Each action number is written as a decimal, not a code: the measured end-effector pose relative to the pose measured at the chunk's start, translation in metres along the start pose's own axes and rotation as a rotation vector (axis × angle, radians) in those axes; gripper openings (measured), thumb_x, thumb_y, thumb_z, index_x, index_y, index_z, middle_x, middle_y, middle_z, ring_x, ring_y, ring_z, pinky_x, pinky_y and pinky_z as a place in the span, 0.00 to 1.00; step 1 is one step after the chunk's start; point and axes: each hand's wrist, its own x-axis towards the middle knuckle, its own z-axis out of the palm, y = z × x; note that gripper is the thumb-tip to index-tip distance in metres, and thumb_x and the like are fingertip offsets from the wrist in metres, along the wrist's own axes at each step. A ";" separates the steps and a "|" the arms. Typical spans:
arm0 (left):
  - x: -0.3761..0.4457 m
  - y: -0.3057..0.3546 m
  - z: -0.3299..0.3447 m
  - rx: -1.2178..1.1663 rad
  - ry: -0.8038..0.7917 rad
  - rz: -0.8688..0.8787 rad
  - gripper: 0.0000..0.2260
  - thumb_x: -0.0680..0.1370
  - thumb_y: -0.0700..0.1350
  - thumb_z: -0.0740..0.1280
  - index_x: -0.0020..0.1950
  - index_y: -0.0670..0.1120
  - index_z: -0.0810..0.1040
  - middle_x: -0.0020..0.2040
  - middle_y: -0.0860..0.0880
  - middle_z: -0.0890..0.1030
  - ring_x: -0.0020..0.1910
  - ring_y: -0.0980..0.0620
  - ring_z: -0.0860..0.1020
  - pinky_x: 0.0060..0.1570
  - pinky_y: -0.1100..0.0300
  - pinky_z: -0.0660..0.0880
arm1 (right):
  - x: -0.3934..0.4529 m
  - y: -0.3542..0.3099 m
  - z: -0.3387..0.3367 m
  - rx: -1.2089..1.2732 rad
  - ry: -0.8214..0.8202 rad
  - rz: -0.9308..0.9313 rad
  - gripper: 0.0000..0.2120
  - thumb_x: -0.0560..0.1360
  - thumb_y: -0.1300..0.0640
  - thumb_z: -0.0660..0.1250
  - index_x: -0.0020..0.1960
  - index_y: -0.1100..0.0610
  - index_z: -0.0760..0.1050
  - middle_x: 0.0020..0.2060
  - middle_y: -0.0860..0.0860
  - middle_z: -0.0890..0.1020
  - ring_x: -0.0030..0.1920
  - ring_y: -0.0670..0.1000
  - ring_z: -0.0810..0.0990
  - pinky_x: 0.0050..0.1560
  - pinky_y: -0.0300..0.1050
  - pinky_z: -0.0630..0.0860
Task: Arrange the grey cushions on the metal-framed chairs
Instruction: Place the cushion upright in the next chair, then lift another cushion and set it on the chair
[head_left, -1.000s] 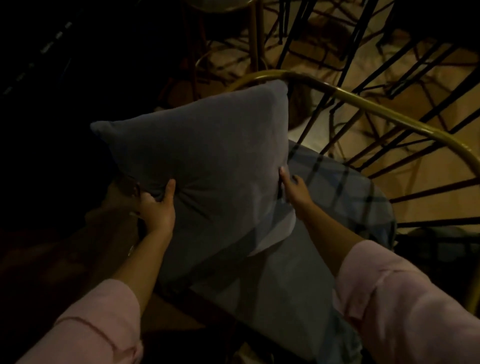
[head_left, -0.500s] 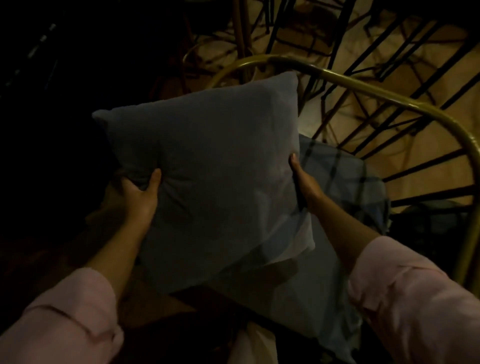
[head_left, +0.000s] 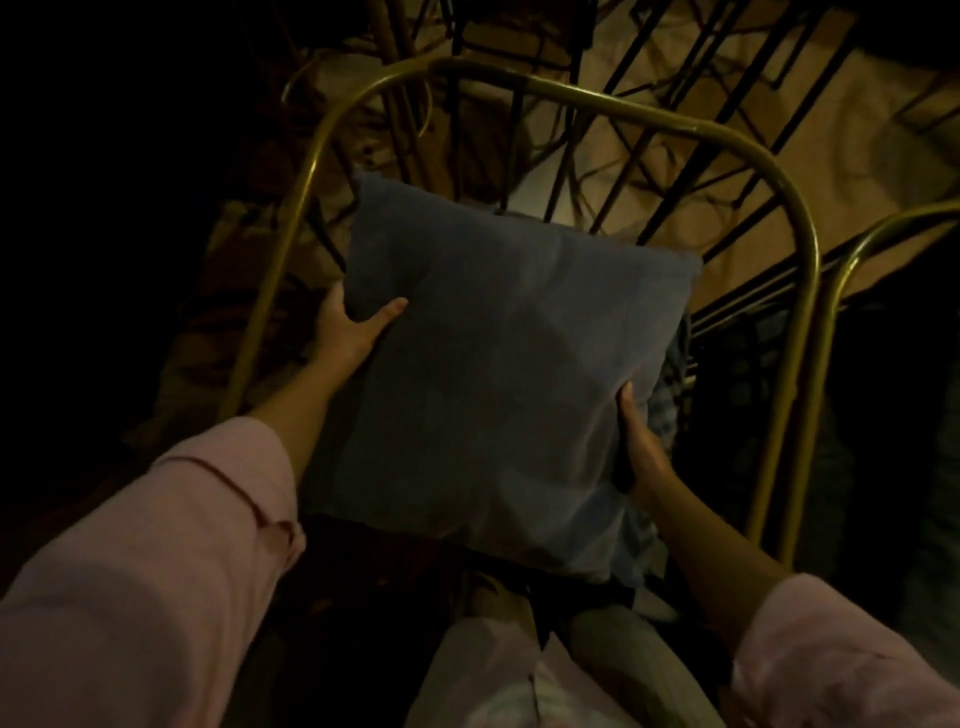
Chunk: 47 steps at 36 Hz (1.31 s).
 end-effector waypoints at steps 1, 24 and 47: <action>0.000 -0.003 0.005 -0.003 -0.013 -0.007 0.34 0.70 0.54 0.76 0.72 0.44 0.69 0.69 0.43 0.75 0.67 0.44 0.74 0.65 0.49 0.73 | 0.002 0.003 -0.004 0.011 0.020 0.007 0.62 0.51 0.16 0.63 0.77 0.48 0.62 0.75 0.51 0.69 0.72 0.60 0.69 0.74 0.61 0.65; -0.074 -0.053 0.086 0.409 -0.240 -0.170 0.51 0.67 0.63 0.74 0.80 0.54 0.48 0.82 0.43 0.44 0.80 0.42 0.46 0.78 0.41 0.50 | 0.005 0.027 -0.031 -0.459 -0.034 -0.304 0.40 0.69 0.42 0.75 0.73 0.60 0.67 0.66 0.53 0.76 0.65 0.58 0.77 0.66 0.58 0.75; -0.270 0.141 0.300 0.124 -0.735 -0.010 0.33 0.77 0.53 0.69 0.76 0.41 0.60 0.55 0.46 0.77 0.41 0.54 0.77 0.30 0.66 0.69 | -0.078 0.052 -0.387 -0.440 0.899 -0.535 0.26 0.76 0.55 0.69 0.72 0.60 0.70 0.76 0.59 0.65 0.78 0.62 0.57 0.75 0.64 0.51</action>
